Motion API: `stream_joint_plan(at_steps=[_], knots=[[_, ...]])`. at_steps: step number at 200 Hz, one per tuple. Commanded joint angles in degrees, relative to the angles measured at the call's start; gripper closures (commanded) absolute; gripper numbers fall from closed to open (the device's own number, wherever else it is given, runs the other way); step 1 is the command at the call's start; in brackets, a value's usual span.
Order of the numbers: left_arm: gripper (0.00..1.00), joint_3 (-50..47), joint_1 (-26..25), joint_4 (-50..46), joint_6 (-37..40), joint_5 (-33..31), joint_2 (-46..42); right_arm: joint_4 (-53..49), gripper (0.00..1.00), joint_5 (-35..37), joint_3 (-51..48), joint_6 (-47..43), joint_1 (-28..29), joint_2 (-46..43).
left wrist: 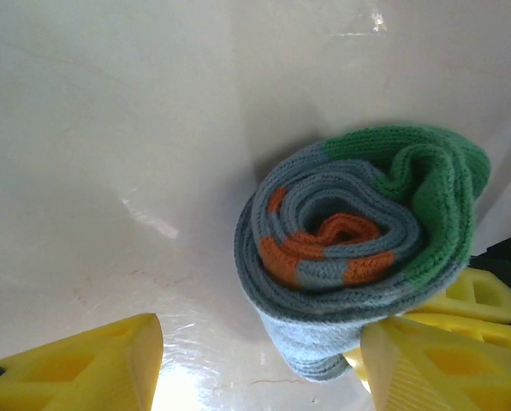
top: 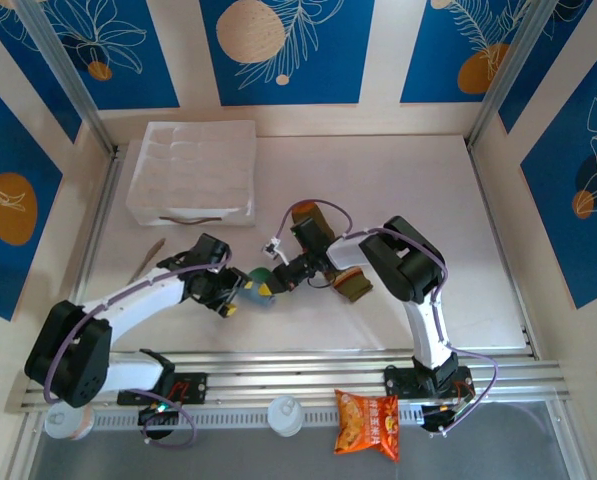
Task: Roll the socks
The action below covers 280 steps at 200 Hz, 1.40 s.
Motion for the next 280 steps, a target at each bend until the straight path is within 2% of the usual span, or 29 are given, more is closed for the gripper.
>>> stream_joint_plan(at_steps=[1, 60, 79, 113, 129, 154, 200, 217, 244, 280], knots=[[0.38, 0.2, -1.0, 1.8, -0.2, -0.4, 2.4, -21.1, 1.0, 14.9, -4.0, -0.1, -0.2, 7.7], [0.32, 1.4, -3.1, 3.3, -1.2, -3.8, 7.3, -24.9, 1.0, 17.0, 0.3, -0.7, 1.0, 7.7], [0.35, 2.3, -3.8, 1.1, -1.0, -4.9, 9.5, -25.5, 1.0, 18.4, 1.2, -0.7, 1.7, 7.2], [0.55, 2.4, -4.1, -7.6, -2.4, -6.0, 15.7, -21.7, 0.84, 23.8, -0.6, -3.9, 3.8, 1.4], [0.62, 2.1, -4.2, -10.7, -2.0, -7.5, 17.0, -17.6, 0.76, 27.5, -3.3, -7.9, 6.0, -4.4], [0.7, 0.5, -4.2, -11.4, -2.5, -8.6, 17.0, -13.6, 0.71, 29.9, -6.0, -14.0, 8.4, -12.6], [0.72, 1.8, -4.1, -13.0, -2.3, -8.8, 18.7, -3.1, 0.55, 41.6, -15.3, -23.4, 13.2, -27.0], [0.72, 2.7, -4.1, -13.8, -1.9, -9.1, 18.7, -2.7, 0.52, 46.7, -17.4, -26.7, 15.6, -30.4], [0.72, 3.5, -4.0, -14.4, -1.6, -8.4, 19.3, -2.1, 0.47, 51.7, -18.6, -30.4, 19.2, -32.1], [0.73, 4.2, -3.7, -14.7, -1.0, -7.7, 19.9, -0.7, 0.46, 57.3, -15.8, -33.0, 22.3, -28.9]])
